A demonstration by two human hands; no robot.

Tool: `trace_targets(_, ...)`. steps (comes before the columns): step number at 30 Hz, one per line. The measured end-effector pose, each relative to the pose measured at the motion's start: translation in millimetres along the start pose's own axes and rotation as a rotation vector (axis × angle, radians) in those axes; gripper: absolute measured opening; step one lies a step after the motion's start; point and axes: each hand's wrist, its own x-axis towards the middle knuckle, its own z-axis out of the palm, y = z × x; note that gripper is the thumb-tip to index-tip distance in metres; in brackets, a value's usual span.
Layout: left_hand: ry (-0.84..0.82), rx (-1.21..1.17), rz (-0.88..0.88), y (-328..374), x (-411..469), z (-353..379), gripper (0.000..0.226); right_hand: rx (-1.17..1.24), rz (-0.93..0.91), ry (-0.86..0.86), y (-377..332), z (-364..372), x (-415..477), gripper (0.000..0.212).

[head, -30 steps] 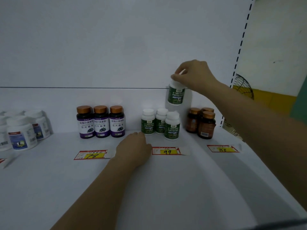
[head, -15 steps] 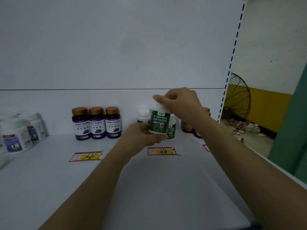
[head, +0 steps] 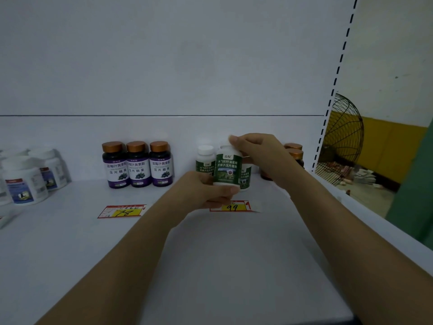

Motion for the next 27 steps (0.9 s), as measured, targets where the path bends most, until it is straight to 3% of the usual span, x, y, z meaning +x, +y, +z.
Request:
trace_targets(12,0.034,-0.005,0.046,-1.8,0.6,-0.4,0.026,0.023,-0.004,-0.010,-1.9,0.6,-1.6,0.030)
trace_targets(18,0.266,0.265,0.317,-1.1,-1.9,3.8,0.030,0.090,-0.030,0.193,-13.0,3.7,3.3,0.042)
trace_targets(21,0.190,0.116,0.269,3.0,-3.7,3.8,0.031,0.098,-0.051,0.167,-15.3,-3.9,1.7,0.027)
trace_targets(27,0.016,0.030,0.185,3.4,-5.4,2.7,0.028,0.112,-0.106,0.089,-15.0,-9.9,-5.5,0.028)
